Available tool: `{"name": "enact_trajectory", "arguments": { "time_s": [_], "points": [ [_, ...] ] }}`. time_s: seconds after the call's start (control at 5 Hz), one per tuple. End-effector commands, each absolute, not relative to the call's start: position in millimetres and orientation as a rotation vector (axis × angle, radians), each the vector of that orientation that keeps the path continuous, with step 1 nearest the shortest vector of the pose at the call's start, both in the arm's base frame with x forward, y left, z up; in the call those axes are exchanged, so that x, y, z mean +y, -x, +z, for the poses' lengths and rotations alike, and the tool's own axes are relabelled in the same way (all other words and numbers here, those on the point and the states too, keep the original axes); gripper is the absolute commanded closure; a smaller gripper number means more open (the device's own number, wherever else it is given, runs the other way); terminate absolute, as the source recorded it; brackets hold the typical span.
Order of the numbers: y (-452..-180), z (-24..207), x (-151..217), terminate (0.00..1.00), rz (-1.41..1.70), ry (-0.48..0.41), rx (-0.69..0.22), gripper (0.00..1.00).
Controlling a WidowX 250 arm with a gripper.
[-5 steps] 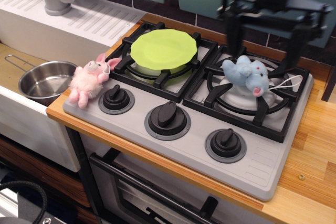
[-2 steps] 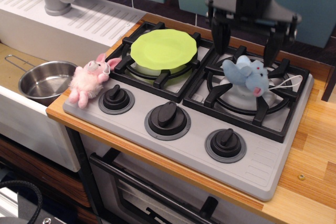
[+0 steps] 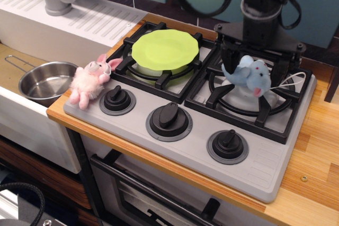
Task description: End effector reaching stuffedhippo
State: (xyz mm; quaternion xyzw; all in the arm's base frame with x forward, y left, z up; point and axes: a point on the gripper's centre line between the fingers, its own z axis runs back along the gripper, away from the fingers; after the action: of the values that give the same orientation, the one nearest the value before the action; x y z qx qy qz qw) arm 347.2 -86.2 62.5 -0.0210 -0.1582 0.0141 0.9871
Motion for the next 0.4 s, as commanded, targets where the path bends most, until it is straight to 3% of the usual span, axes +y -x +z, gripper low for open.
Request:
{"name": "enact_trajectory", "arguments": {
  "time_s": [0.0,0.2],
  "points": [
    [-362.4,59.0,-88.7,0.00,-0.014,0.014,-0.479,0.00],
    [-368.2,54.6,-89.9,0.00,-0.021,0.014,-0.488,0.00]
  ]
}}
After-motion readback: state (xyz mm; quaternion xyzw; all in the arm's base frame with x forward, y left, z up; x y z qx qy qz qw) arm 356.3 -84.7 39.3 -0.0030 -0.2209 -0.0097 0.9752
